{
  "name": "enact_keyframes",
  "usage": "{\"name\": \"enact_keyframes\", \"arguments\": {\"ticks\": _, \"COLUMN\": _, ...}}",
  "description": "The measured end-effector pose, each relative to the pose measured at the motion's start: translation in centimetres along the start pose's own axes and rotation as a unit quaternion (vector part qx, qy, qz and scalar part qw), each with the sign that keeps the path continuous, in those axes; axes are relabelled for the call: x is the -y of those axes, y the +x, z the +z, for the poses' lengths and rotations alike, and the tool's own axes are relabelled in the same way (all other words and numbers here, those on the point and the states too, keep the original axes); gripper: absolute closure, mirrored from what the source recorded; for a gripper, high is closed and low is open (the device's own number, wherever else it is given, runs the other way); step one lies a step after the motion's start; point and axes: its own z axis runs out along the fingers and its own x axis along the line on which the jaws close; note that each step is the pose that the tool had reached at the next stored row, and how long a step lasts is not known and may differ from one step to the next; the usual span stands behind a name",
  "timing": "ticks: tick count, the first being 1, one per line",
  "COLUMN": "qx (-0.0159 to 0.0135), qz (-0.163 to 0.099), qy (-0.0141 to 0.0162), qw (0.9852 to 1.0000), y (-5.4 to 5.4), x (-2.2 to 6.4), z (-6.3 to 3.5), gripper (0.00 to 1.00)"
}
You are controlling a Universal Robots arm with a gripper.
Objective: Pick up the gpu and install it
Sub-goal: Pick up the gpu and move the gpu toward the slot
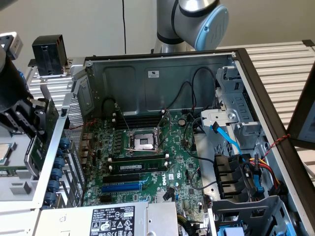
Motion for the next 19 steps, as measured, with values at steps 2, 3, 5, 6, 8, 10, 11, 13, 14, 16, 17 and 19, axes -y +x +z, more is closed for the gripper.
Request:
{"name": "enact_keyframes", "arguments": {"ticks": 2, "qx": -0.0006, "qz": 0.001, "qy": -0.004, "qw": 1.0, "y": -0.02, "x": -0.06, "z": -0.33, "gripper": 0.71}}
{"name": "enact_keyframes", "arguments": {"ticks": 3, "qx": -0.001, "qz": 0.001, "qy": -0.0064, "qw": 1.0, "y": -0.03, "x": -0.09, "z": -0.48, "gripper": 0.71}}
{"name": "enact_keyframes", "arguments": {"ticks": 5, "qx": -0.003, "qz": 0.002, "qy": -0.0117, "qw": 0.9999, "y": -0.04, "x": -0.11, "z": -0.6, "gripper": 0.71}}
{"name": "enact_keyframes", "arguments": {"ticks": 6, "qx": -0.0039, "qz": 0.003, "qy": -0.014, "qw": 0.9999, "y": -0.05, "x": -0.12, "z": -0.66, "gripper": 0.71}}
{"name": "enact_keyframes", "arguments": {"ticks": 8, "qx": -0.0058, "qz": 0.005, "qy": -0.0185, "qw": 0.9998, "y": -0.07, "x": -0.15, "z": -0.82, "gripper": 0.71}}
{"name": "enact_keyframes", "arguments": {"ticks": 10, "qx": -0.0089, "qz": 0.007, "qy": -0.0223, "qw": 0.9997, "y": -0.08, "x": -0.15, "z": -0.87, "gripper": 0.71}}
{"name": "enact_keyframes", "arguments": {"ticks": 11, "qx": -0.0114, "qz": 0.007, "qy": -0.0238, "qw": 0.9996, "y": -0.08, "x": -0.14, "z": -0.89, "gripper": 0.71}}
{"name": "enact_keyframes", "arguments": {"ticks": 13, "qx": -0.0185, "qz": 0.01, "qy": -0.0244, "qw": 0.9995, "y": -0.08, "x": -0.13, "z": -0.9, "gripper": 0.71}}
{"name": "enact_keyframes", "arguments": {"ticks": 14, "qx": -0.0219, "qz": 0.011, "qy": -0.024, "qw": 0.9994, "y": -0.08, "x": -0.1, "z": -0.9, "gripper": 0.71}}
{"name": "enact_keyframes", "arguments": {"ticks": 16, "qx": -0.0246, "qz": 0.011, "qy": -0.0235, "qw": 0.9994, "y": -0.09, "x": -0.03, "z": -0.92, "gripper": 0.71}}
{"name": "enact_keyframes", "arguments": {"ticks": 17, "qx": -0.0248, "qz": 0.011, "qy": -0.0235, "qw": 0.9993, "y": -0.1, "x": 0.03, "z": -0.93, "gripper": 0.71}}
{"name": "enact_keyframes", "arguments": {"ticks": 19, "qx": -0.0248, "qz": 0.011, "qy": -0.0236, "qw": 0.9993, "y": -0.11, "x": 0.1, "z": -0.96, "gripper": 0.71}}
